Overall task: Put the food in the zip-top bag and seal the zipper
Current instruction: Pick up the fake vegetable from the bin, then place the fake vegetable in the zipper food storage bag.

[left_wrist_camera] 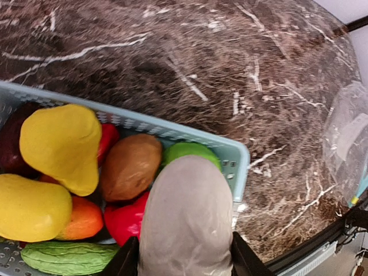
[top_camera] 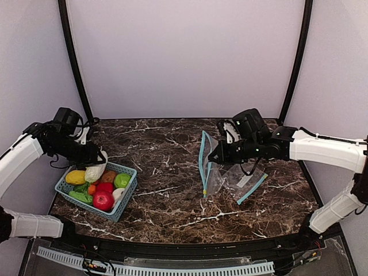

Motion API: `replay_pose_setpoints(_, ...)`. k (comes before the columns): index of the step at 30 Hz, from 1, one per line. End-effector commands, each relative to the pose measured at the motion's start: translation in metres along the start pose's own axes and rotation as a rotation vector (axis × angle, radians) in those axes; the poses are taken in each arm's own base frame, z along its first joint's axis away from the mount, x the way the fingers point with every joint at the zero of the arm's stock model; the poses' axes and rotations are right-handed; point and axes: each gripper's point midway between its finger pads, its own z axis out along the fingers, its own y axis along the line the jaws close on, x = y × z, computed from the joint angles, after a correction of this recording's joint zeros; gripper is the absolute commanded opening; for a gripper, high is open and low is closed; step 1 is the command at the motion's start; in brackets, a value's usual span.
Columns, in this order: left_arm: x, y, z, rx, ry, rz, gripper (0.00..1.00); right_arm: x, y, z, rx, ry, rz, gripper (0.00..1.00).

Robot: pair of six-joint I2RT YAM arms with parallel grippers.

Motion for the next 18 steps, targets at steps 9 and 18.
replay_pose_setpoints(9,0.009,-0.152,-0.015,0.391,0.001,0.161,0.28,-0.009,0.019,-0.005,-0.051,0.007,-0.034,0.0)
replay_pose_setpoints(18,0.037,-0.27,-0.016,0.671,0.058,0.224,0.28,-0.001,0.025,0.008,-0.046,0.029,-0.046,0.0)
